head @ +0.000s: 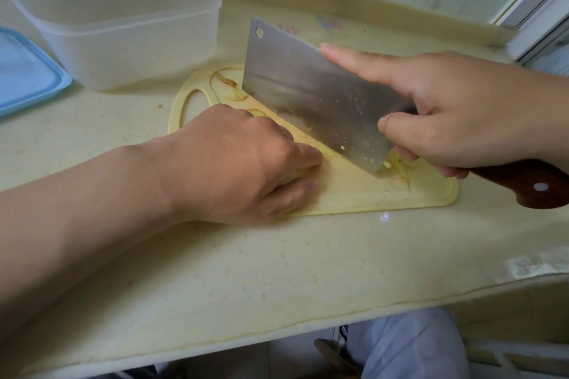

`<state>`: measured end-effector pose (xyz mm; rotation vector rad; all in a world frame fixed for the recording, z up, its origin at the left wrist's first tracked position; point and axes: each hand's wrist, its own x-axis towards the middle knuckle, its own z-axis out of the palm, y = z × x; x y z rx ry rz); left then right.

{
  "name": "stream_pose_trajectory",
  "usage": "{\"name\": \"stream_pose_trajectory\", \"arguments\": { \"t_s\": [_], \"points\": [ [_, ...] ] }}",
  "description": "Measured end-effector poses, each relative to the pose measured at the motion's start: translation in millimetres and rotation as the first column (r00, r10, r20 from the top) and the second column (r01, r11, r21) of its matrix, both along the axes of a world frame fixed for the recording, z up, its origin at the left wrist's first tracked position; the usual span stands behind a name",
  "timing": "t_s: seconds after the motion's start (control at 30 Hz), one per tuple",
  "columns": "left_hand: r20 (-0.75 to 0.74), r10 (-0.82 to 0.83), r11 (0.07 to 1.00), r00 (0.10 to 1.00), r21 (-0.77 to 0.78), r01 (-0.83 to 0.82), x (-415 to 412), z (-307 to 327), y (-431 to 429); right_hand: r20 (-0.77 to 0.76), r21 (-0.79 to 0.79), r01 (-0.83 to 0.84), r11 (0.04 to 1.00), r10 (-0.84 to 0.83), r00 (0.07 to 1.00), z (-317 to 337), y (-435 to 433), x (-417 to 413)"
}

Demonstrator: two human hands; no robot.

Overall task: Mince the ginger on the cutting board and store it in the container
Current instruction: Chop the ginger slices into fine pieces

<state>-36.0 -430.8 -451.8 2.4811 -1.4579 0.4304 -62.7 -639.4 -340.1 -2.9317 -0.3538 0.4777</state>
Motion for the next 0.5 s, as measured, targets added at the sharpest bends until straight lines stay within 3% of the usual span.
{"name": "stream_pose_trajectory", "arguments": {
  "t_s": [0.37,0.5],
  "points": [
    [-0.004,-0.019,0.999,1.0,-0.03,0.019,3,-1,1,0.036,0.01,-0.014,1.0,0.013,0.999,-10,-1,-10],
    [-0.024,-0.047,0.998,0.999,-0.044,0.046,6,0,2,0.12,-0.007,-0.037,0.999,0.038,0.992,-22,6,-8]
  ]
}}
